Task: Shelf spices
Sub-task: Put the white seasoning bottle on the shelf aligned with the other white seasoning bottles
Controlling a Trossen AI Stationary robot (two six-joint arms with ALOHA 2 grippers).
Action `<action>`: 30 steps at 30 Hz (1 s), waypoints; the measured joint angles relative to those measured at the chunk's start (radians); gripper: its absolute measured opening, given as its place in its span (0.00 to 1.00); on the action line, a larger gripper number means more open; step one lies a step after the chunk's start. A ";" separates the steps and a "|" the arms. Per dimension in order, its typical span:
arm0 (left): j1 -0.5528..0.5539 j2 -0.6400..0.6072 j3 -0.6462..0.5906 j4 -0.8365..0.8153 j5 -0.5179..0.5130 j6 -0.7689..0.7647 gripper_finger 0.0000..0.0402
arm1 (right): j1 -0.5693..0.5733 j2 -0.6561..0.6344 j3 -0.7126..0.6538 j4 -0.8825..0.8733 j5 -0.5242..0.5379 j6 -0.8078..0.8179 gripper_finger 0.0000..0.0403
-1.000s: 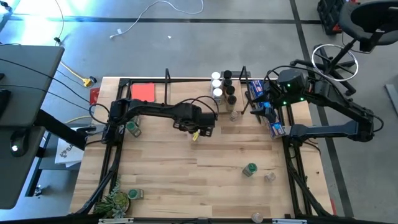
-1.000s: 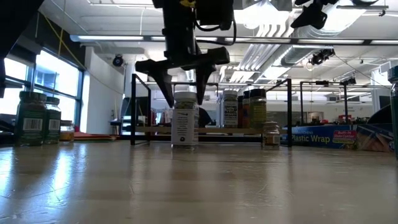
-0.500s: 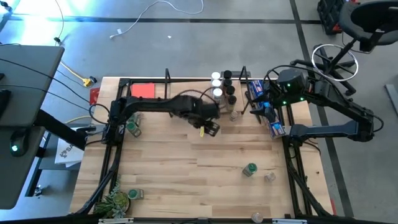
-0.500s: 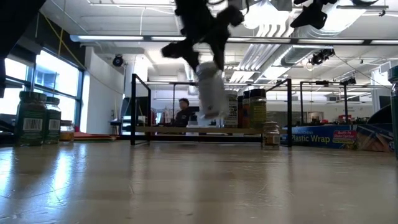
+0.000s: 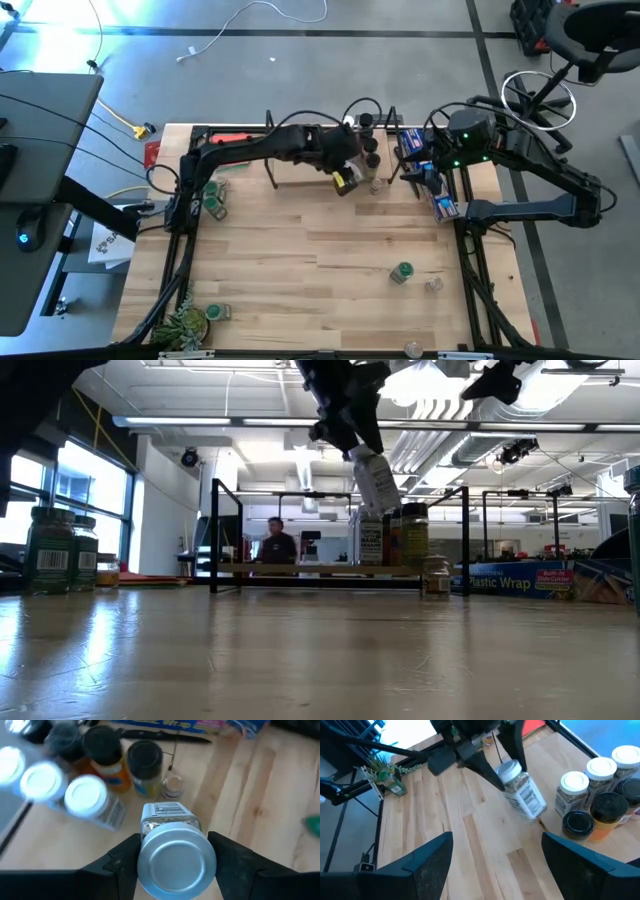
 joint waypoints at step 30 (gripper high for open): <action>0.081 0.128 0.000 0.057 0.057 0.409 0.51 | 0.000 0.000 0.000 -0.008 0.053 0.183 0.75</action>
